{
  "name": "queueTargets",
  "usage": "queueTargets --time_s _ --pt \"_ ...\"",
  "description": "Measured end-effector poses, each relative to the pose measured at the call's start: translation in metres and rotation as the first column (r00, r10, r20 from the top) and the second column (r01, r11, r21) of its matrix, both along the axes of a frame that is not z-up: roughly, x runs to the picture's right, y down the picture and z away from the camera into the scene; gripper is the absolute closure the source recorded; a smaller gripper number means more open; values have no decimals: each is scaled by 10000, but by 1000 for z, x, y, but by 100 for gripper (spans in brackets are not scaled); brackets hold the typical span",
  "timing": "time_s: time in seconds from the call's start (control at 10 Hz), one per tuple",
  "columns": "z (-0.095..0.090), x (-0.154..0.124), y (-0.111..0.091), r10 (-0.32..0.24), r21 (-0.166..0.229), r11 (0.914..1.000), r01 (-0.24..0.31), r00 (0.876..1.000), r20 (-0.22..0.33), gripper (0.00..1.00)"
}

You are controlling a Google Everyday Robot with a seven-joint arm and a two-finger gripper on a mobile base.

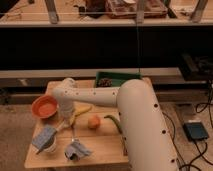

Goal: Place brush in red bowl

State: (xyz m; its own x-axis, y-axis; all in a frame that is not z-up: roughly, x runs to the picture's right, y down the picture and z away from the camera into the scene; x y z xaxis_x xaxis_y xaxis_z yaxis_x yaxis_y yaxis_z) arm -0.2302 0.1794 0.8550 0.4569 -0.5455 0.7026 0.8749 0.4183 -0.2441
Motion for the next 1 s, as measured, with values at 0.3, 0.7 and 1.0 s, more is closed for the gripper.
queueTargets --time_s 0.3,0.7,1.0 --pt "-4 10 -8 134 -252 9996 -137 9998 -149 100" --pt "-13 26 -33 297 -439 9985 -315 9988 -389 100" --pt "-32 48 -81 385 -80 9992 -392 9967 -717 100"
